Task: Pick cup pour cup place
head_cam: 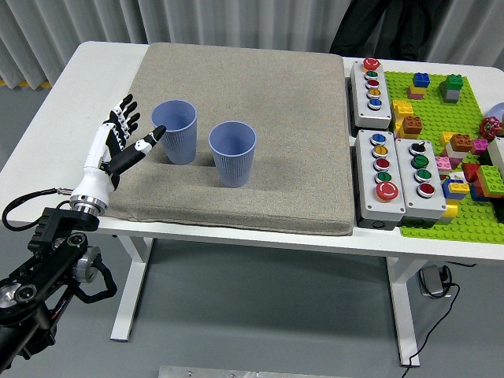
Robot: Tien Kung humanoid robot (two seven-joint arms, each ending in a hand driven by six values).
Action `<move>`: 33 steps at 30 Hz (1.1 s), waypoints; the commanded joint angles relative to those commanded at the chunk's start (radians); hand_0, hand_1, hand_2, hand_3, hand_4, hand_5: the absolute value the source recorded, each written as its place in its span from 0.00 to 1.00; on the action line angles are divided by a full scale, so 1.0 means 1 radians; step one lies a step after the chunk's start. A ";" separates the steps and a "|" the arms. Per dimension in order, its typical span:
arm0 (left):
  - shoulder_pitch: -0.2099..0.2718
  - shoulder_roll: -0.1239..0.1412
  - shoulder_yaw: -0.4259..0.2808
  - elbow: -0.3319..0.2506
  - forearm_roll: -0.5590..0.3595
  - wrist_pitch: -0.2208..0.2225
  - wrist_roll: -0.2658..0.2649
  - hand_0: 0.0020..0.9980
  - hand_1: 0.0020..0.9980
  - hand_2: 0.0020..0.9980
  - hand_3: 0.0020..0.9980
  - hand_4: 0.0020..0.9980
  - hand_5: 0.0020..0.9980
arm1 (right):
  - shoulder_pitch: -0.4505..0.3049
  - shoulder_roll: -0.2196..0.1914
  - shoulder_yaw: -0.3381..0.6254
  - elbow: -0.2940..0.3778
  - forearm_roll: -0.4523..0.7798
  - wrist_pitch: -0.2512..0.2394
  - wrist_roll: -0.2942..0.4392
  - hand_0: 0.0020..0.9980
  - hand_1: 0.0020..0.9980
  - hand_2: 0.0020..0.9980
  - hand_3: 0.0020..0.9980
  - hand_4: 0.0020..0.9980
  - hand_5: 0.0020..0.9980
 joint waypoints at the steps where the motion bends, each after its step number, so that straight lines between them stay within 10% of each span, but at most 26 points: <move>1: 0.000 0.003 0.003 0.001 0.011 -0.001 0.004 0.96 0.98 1.00 1.00 0.93 0.25 | 0.001 0.000 0.000 0.000 0.000 0.000 0.000 0.70 0.64 0.60 0.59 0.00 0.26; 13: -0.022 0.028 0.038 0.031 0.123 0.001 0.047 0.99 0.99 1.00 1.00 0.94 0.23 | 0.003 0.000 -0.003 0.000 0.005 -0.001 -0.001 0.70 0.64 0.60 0.59 0.00 0.26; 33: -0.120 0.004 0.124 0.176 0.062 -0.007 0.049 0.98 0.97 1.00 1.00 0.93 0.21 | 0.002 0.002 -0.012 0.002 0.013 -0.003 -0.005 0.70 0.64 0.60 0.60 0.00 0.26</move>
